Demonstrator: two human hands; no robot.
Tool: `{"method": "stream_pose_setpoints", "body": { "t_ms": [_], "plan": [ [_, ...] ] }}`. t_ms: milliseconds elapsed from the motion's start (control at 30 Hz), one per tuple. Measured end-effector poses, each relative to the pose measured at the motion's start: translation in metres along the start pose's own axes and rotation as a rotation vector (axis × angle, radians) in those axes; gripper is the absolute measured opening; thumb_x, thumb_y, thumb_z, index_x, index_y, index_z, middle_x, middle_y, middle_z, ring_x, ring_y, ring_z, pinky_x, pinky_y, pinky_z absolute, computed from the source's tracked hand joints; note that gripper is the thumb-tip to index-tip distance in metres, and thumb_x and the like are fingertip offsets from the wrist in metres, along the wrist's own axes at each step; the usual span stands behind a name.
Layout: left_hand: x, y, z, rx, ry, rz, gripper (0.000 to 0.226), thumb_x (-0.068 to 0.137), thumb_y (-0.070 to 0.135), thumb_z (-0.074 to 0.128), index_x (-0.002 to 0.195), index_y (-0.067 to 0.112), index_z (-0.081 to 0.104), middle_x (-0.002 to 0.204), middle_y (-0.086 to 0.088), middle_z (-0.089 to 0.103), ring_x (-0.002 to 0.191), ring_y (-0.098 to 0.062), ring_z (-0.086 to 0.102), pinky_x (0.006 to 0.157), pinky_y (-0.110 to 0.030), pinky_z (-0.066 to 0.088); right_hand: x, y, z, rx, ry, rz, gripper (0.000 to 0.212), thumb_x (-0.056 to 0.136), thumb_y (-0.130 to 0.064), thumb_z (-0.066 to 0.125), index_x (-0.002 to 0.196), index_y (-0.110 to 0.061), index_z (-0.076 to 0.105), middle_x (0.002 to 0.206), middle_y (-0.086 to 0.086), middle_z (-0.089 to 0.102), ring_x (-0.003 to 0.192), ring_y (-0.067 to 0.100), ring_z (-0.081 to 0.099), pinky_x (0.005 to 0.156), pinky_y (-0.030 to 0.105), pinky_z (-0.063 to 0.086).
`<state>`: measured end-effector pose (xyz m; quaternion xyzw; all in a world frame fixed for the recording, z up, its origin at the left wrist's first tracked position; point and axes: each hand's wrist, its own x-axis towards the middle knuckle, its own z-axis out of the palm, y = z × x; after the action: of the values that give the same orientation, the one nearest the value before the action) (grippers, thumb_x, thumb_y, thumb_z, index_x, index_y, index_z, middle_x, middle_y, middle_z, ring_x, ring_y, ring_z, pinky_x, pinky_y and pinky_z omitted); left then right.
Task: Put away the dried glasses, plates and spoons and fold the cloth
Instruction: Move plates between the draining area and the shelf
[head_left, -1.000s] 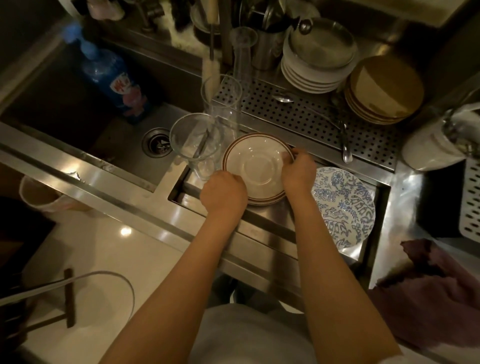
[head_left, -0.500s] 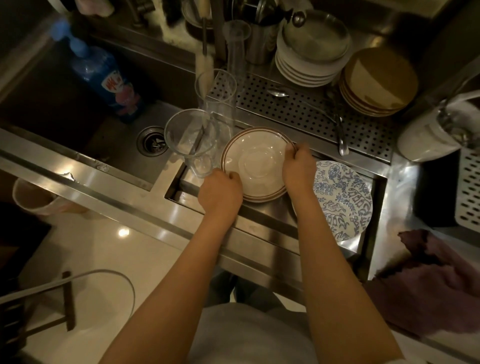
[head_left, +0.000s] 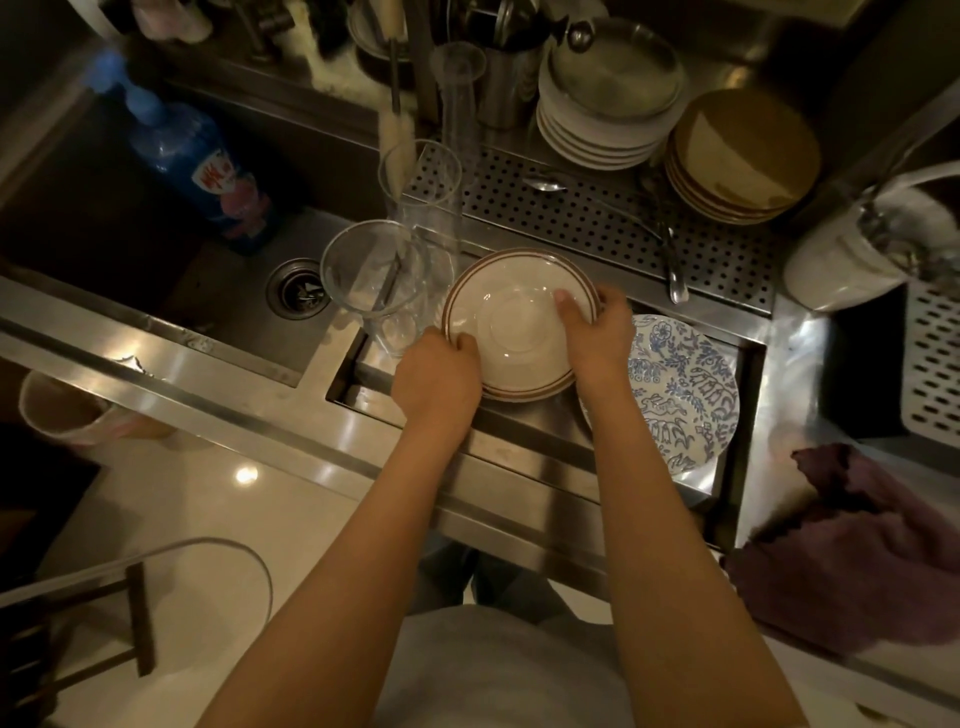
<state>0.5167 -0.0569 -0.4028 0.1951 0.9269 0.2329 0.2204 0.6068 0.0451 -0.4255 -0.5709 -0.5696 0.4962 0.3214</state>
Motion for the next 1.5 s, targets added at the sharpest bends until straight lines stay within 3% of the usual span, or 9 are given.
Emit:
{"method": "stream_pose_setpoints", "body": {
  "t_ms": [200, 300, 433, 633, 733, 1000, 1100, 1300, 1500],
  "plan": [
    [-0.002, 0.026, -0.004, -0.077, -0.033, 0.132, 0.031, 0.094, 0.025, 0.039, 0.113, 0.006, 0.054, 0.107, -0.016, 0.062, 0.099, -0.032, 0.059, 0.078, -0.036, 0.047, 0.001, -0.002, -0.021, 0.124, 0.119, 0.058, 0.023, 0.085, -0.022, 0.064, 0.102, -0.008, 0.057, 0.084, -0.005, 0.058, 0.070, 0.000, 0.053, 0.053, 0.005, 0.044],
    [-0.008, 0.044, 0.002, -0.158, -0.108, 0.181, 0.032, 0.094, 0.019, 0.040, 0.121, 0.004, 0.049, 0.113, -0.016, 0.060, 0.103, -0.032, 0.057, 0.082, -0.035, 0.046, 0.002, -0.001, -0.038, 0.158, 0.169, 0.083, 0.018, 0.085, -0.022, 0.064, 0.099, -0.018, 0.052, 0.083, -0.012, 0.054, 0.073, -0.001, 0.053, 0.059, 0.012, 0.044],
    [-0.017, 0.063, 0.017, -0.168, -0.176, 0.258, 0.026, 0.094, 0.016, 0.041, 0.112, 0.002, 0.052, 0.108, -0.016, 0.062, 0.096, -0.029, 0.058, 0.072, -0.030, 0.040, -0.002, 0.004, -0.069, 0.160, 0.272, 0.075, 0.020, 0.086, -0.022, 0.062, 0.103, -0.017, 0.053, 0.085, -0.012, 0.054, 0.075, 0.000, 0.054, 0.056, 0.008, 0.046],
    [-0.041, 0.075, 0.048, -0.073, -0.308, 0.334, 0.028, 0.096, 0.018, 0.041, 0.116, 0.003, 0.053, 0.112, -0.016, 0.062, 0.102, -0.030, 0.059, 0.085, -0.036, 0.048, -0.016, 0.023, -0.111, 0.068, 0.392, 0.092, 0.016, 0.087, -0.022, 0.061, 0.099, -0.013, 0.055, 0.087, -0.005, 0.058, 0.079, 0.008, 0.055, 0.068, 0.018, 0.046],
    [-0.050, 0.075, 0.062, -0.024, -0.354, 0.322, 0.028, 0.095, 0.017, 0.041, 0.117, 0.003, 0.054, 0.115, -0.016, 0.061, 0.105, -0.030, 0.059, 0.086, -0.035, 0.048, -0.023, 0.034, -0.121, 0.047, 0.451, 0.141, 0.011, 0.087, -0.021, 0.061, 0.093, -0.016, 0.053, 0.078, -0.013, 0.053, 0.072, 0.002, 0.051, 0.060, 0.011, 0.042],
    [-0.060, 0.067, 0.069, 0.013, -0.326, 0.320, 0.031, 0.094, 0.009, 0.039, 0.124, 0.004, 0.046, 0.118, -0.018, 0.060, 0.107, -0.033, 0.058, 0.086, -0.037, 0.048, -0.029, 0.044, -0.123, -0.062, 0.437, 0.178, 0.023, 0.088, -0.017, 0.060, 0.103, 0.000, 0.059, 0.083, -0.001, 0.055, 0.074, 0.011, 0.050, 0.056, 0.008, 0.034],
    [-0.058, 0.069, 0.067, 0.034, -0.312, 0.331, 0.028, 0.094, 0.009, 0.040, 0.121, 0.003, 0.047, 0.116, -0.019, 0.060, 0.105, -0.034, 0.059, 0.083, -0.037, 0.048, -0.029, 0.042, -0.122, -0.122, 0.410, 0.178, 0.025, 0.088, -0.017, 0.059, 0.107, -0.001, 0.059, 0.091, 0.002, 0.055, 0.083, 0.013, 0.051, 0.071, 0.018, 0.038],
    [-0.058, 0.071, 0.060, 0.048, -0.322, 0.382, 0.027, 0.091, 0.009, 0.043, 0.116, 0.001, 0.050, 0.111, -0.020, 0.061, 0.100, -0.036, 0.059, 0.080, -0.038, 0.049, -0.029, 0.039, -0.123, -0.314, 0.387, 0.189, 0.025, 0.088, -0.013, 0.058, 0.109, -0.001, 0.059, 0.107, 0.011, 0.061, 0.095, 0.021, 0.056, 0.079, 0.023, 0.041],
    [-0.055, 0.071, 0.056, 0.115, -0.305, 0.422, 0.026, 0.089, 0.009, 0.046, 0.111, -0.001, 0.053, 0.111, -0.022, 0.061, 0.102, -0.036, 0.058, 0.082, -0.038, 0.048, -0.031, 0.034, -0.123, -0.480, 0.374, 0.183, 0.032, 0.086, -0.013, 0.061, 0.114, 0.001, 0.056, 0.122, 0.017, 0.046, 0.110, 0.031, 0.049, 0.093, 0.030, 0.040]
  ]
}}
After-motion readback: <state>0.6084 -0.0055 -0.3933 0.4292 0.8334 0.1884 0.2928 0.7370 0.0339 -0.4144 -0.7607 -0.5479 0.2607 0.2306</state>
